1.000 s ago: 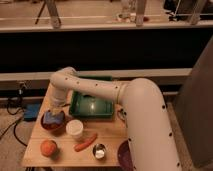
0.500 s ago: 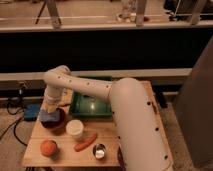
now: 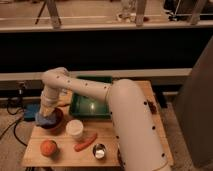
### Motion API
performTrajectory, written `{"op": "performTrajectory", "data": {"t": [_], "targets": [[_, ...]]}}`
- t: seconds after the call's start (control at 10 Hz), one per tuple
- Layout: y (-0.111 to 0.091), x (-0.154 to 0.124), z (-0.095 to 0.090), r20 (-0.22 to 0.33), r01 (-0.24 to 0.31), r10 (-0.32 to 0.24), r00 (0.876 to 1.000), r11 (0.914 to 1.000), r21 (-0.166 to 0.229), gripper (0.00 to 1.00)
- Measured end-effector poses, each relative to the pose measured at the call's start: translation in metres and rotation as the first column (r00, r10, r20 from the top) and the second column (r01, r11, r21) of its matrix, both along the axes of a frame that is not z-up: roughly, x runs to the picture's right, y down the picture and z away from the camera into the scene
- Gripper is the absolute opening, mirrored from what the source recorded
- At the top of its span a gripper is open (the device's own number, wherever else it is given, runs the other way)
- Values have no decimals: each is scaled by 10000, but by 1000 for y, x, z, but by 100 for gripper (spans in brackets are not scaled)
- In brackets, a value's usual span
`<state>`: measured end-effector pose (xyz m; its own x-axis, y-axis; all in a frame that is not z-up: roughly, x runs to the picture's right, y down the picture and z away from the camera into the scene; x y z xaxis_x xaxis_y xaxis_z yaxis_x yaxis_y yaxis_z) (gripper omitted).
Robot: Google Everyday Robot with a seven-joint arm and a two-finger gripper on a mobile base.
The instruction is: Wipe red bowl with sponge
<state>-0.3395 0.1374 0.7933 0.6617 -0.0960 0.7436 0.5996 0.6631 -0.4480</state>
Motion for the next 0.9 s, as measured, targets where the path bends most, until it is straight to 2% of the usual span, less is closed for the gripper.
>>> {"op": "performTrajectory", "data": {"t": [0.3, 0.5, 0.7, 0.9], "targets": [[5, 15, -10, -180, 19, -20, 9998, 10000, -19, 0], [5, 29, -13, -522, 12, -6, 9986, 9999, 106, 0], [-1, 42, -9, -871, -77, 105, 9961, 9994, 325, 0], [-11, 44, -1, -1046, -130, 187, 9943, 9984, 557, 0]]}}
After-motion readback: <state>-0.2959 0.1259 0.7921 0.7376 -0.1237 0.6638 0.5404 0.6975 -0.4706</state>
